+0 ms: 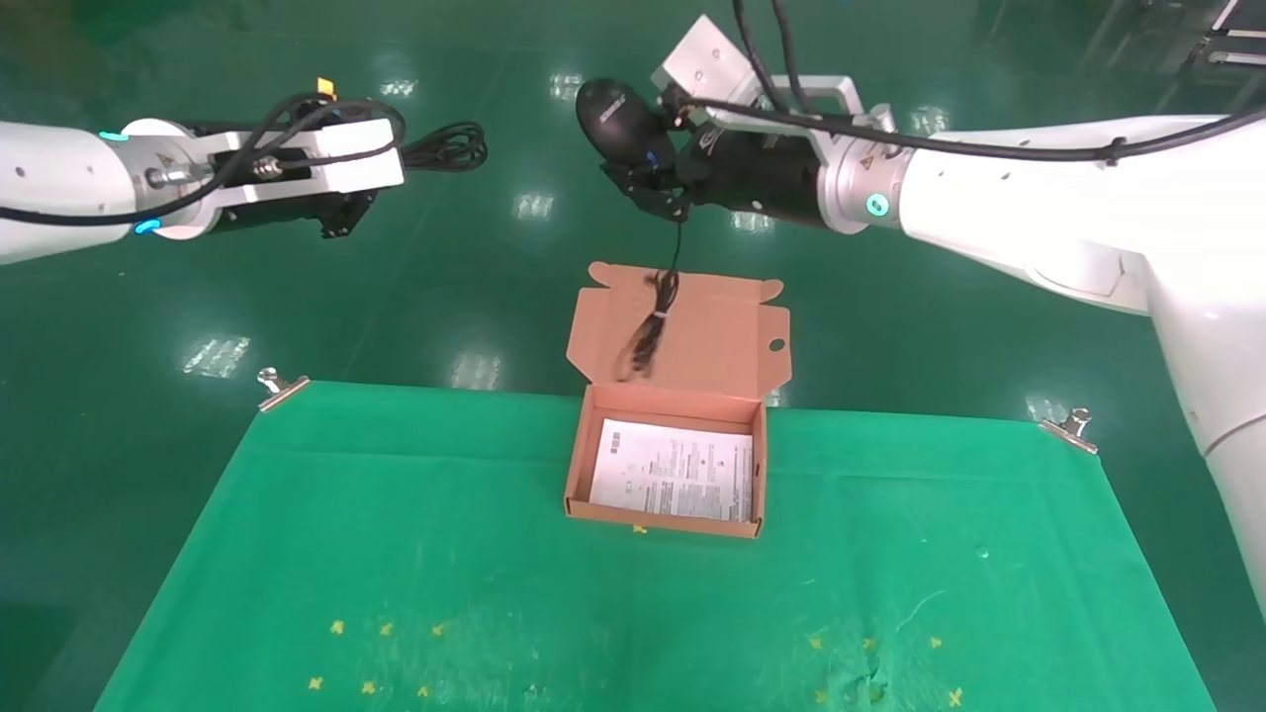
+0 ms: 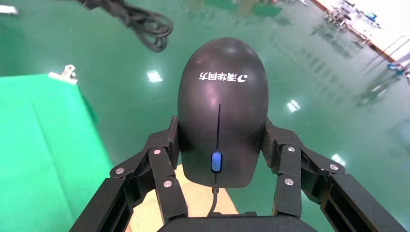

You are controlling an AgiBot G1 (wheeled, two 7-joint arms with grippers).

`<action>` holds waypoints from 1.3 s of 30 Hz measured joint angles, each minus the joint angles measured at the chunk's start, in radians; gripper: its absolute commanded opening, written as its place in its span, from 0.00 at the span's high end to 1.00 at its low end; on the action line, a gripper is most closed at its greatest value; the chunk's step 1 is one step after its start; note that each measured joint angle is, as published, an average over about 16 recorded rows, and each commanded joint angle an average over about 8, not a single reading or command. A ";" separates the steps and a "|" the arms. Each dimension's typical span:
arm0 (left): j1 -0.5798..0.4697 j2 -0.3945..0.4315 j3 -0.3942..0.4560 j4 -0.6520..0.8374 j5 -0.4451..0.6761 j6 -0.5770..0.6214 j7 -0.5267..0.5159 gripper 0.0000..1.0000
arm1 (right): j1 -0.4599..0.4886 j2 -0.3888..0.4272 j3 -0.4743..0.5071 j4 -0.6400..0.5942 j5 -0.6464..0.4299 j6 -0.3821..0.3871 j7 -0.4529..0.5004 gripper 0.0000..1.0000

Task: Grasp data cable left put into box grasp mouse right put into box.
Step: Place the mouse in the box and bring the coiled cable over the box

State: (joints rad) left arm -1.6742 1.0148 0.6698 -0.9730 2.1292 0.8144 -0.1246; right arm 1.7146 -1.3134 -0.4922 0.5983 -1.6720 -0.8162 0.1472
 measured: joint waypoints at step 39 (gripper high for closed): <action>0.100 -0.125 0.006 -0.223 0.040 0.111 -0.123 1.00 | -0.188 -0.049 -0.155 -0.154 0.019 0.156 0.225 0.67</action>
State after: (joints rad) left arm -1.5744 0.8901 0.6761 -1.1957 2.1688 0.9251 -0.2479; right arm 1.5266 -1.3619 -0.6472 0.4443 -1.6535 -0.6599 0.3722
